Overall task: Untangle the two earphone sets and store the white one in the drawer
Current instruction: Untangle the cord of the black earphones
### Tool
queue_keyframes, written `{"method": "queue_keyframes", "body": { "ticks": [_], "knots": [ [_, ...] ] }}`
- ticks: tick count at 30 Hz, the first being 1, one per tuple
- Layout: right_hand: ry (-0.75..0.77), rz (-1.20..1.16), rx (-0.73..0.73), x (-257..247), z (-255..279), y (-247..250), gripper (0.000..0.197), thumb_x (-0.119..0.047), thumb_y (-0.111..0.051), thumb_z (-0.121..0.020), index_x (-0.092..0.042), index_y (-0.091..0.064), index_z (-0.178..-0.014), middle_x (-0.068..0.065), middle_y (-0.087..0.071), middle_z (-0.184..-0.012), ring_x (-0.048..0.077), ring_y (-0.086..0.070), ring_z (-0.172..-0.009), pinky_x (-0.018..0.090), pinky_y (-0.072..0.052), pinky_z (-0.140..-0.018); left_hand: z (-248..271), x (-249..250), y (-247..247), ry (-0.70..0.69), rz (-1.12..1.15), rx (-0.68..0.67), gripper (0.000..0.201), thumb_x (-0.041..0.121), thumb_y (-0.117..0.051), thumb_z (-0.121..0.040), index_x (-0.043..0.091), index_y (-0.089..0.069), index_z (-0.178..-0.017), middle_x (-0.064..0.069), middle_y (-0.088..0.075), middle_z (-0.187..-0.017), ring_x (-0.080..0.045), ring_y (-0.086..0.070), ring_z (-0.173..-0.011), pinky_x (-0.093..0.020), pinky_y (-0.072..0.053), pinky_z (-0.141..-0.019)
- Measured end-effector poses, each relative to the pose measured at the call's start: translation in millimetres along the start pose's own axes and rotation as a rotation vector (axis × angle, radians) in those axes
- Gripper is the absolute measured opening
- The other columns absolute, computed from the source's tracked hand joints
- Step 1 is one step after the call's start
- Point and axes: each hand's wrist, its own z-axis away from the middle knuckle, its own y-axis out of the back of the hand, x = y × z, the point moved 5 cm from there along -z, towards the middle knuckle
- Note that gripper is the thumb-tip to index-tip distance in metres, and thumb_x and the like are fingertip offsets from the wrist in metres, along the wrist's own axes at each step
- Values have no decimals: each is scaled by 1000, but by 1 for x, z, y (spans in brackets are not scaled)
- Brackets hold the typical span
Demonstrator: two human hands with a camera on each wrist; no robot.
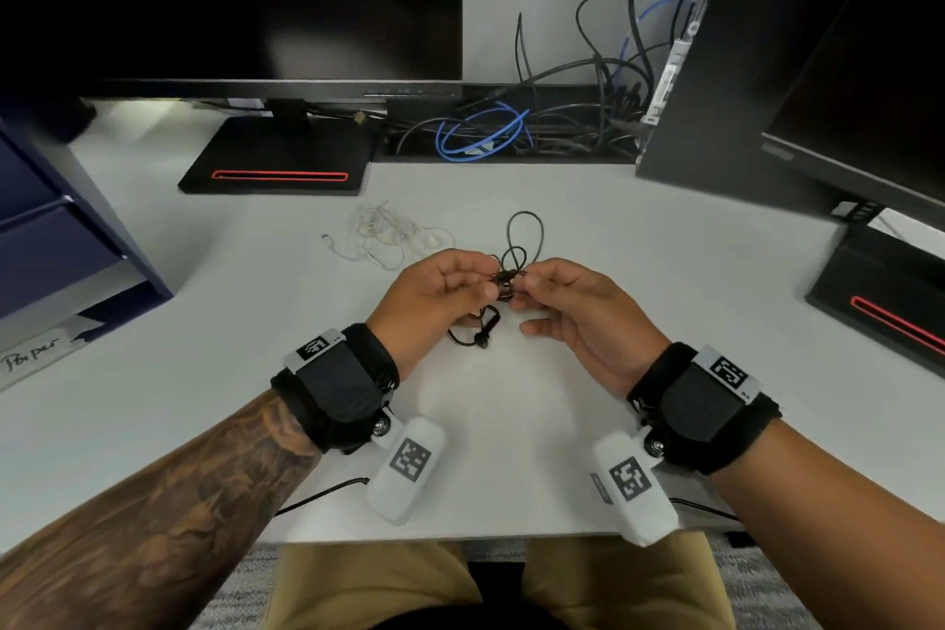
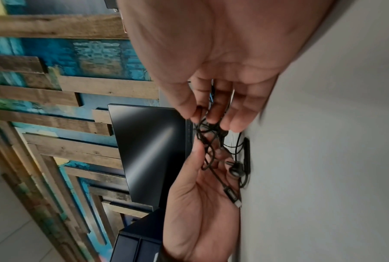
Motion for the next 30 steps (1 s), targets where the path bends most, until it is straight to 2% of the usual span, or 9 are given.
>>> {"method": "queue_keyframes", "body": {
  "ticks": [2,6,9,12,16,21,25,29,30],
  "knots": [
    [-5,-38,26,1,0,-1,10,-12,-59,-99,-13,-65,-91,2,-71,-95,16,-67,-94,31,-56,-75,0,0,1,3,6,16,14,2,-62,-93,13,-68,-99,-1,-72,-90,-5,-63,-73,-17,-51,-61],
    [44,-6,51,2,1,-4,22,-3,-66,-94,-17,-52,-84,5,-67,-90,16,-68,-87,29,-56,-72,-1,0,0,-12,-1,-13,14,2,-59,-95,14,-67,-94,8,-69,-77,-8,-60,-72,-24,-53,-67],
    [26,-62,69,2,1,-3,22,5,-58,-96,-16,-51,-98,3,-66,-81,18,-69,-78,29,-55,-67,-1,-1,1,-4,34,-14,15,0,-55,-96,12,-64,-94,5,-64,-73,-10,-59,-70,-25,-53,-66],
    [-1,-132,130,2,1,0,26,4,-54,-97,-16,-51,-113,5,-64,-81,18,-61,-69,30,-50,-61,-2,-1,4,16,125,31,14,0,-51,-98,11,-61,-97,-2,-60,-80,-13,-61,-72,-28,-56,-65],
    [-13,-114,161,4,1,0,15,-3,-54,-101,-18,-53,-105,6,-54,-82,15,-49,-60,31,-46,-59,-4,-3,6,47,204,84,17,4,-44,-102,15,-55,-94,-1,-53,-74,-13,-55,-65,-29,-52,-59],
    [20,-102,180,3,1,-3,15,-4,-51,-102,-18,-50,-97,4,-50,-78,15,-48,-63,31,-46,-60,-3,-3,4,54,175,62,18,8,-44,-103,19,-52,-92,3,-45,-65,-11,-50,-58,-25,-42,-55],
    [45,-152,212,4,2,-1,20,0,-44,-104,-15,-53,-96,6,-49,-79,17,-54,-66,30,-50,-59,-3,-1,5,48,152,74,15,7,-45,-102,16,-54,-93,0,-46,-67,-10,-56,-60,-24,-44,-50],
    [22,-235,244,4,3,2,26,-1,-38,-106,-10,-62,-99,5,-57,-83,19,-60,-72,31,-54,-64,-2,-1,4,22,109,91,16,5,-49,-100,16,-58,-92,5,-49,-66,-8,-50,-65,-26,-50,-58],
    [18,-260,263,4,3,4,27,-1,-38,-106,-10,-63,-100,4,-58,-82,19,-61,-72,32,-55,-65,-2,-2,3,21,109,88,17,4,-49,-100,16,-58,-91,5,-49,-66,-7,-48,-64,-25,-48,-57]
  ]
}}
